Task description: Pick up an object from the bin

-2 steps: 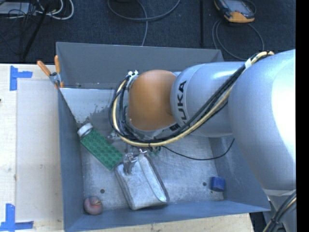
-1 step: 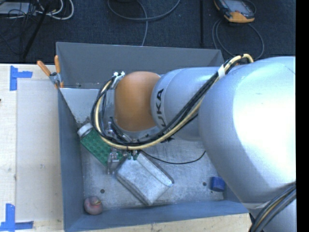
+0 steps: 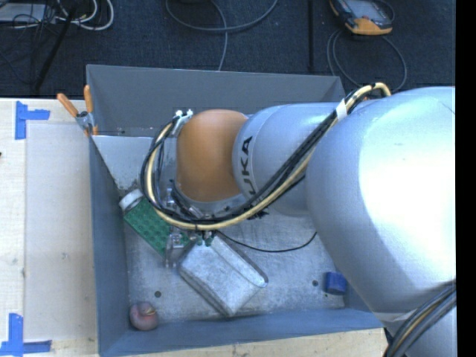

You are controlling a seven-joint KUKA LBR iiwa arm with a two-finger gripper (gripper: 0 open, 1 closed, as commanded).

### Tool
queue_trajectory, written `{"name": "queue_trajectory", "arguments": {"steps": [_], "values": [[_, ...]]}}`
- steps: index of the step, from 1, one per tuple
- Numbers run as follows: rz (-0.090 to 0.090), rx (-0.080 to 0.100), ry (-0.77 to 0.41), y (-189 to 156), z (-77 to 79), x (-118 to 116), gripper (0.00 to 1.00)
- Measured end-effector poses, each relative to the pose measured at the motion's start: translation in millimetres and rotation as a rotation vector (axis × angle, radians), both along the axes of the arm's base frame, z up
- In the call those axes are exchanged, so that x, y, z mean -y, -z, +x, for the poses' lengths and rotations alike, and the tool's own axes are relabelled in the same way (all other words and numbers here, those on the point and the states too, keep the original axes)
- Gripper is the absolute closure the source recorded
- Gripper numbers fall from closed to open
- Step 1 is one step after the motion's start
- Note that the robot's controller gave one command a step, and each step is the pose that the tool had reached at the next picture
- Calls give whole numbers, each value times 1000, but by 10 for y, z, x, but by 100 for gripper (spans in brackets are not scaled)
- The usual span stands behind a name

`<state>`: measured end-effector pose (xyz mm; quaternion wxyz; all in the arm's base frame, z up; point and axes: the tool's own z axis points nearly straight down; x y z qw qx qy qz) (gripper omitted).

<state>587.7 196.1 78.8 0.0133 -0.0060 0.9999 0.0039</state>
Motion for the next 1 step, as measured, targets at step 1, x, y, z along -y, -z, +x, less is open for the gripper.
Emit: {"name": "queue_trajectory", "arguments": {"steps": [1], "values": [[-12,-17,-432,-1289,156,-193,100]]}}
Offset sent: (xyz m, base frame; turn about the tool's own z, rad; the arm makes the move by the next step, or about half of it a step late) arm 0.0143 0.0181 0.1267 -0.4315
